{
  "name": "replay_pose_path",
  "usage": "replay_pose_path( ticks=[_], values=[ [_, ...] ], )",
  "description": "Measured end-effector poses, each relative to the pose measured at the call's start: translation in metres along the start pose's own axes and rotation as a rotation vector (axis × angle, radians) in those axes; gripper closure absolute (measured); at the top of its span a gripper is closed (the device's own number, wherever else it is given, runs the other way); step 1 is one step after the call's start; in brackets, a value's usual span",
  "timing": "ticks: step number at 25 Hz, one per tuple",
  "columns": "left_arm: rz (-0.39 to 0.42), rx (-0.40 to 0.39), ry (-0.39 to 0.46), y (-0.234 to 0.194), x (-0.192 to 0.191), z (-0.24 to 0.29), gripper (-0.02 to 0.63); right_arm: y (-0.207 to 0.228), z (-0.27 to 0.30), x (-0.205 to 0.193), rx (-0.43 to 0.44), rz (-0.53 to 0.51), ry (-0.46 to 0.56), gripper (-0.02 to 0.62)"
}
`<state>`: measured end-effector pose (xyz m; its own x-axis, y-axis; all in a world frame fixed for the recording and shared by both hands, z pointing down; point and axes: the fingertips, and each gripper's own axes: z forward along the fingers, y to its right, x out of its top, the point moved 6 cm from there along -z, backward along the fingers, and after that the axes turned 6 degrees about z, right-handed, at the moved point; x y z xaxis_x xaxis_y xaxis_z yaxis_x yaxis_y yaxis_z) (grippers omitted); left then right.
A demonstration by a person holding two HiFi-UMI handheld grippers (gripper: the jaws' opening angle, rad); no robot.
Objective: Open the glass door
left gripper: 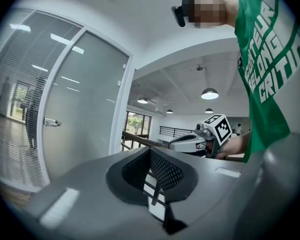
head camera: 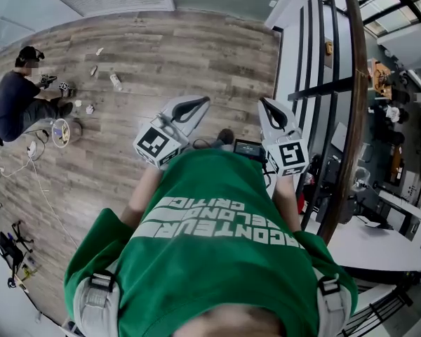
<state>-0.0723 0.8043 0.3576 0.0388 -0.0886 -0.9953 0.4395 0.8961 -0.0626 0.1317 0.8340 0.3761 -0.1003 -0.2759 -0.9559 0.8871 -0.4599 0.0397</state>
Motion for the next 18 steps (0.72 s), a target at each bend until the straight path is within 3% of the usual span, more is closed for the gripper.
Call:
replay_pose_path(
  ticks=[18],
  values=[
    [0.007,0.0,-0.062,0.041,-0.015,0.062,0.591,0.073,-0.033,-0.029,0.005,0.055,0.0,0.603]
  ],
)
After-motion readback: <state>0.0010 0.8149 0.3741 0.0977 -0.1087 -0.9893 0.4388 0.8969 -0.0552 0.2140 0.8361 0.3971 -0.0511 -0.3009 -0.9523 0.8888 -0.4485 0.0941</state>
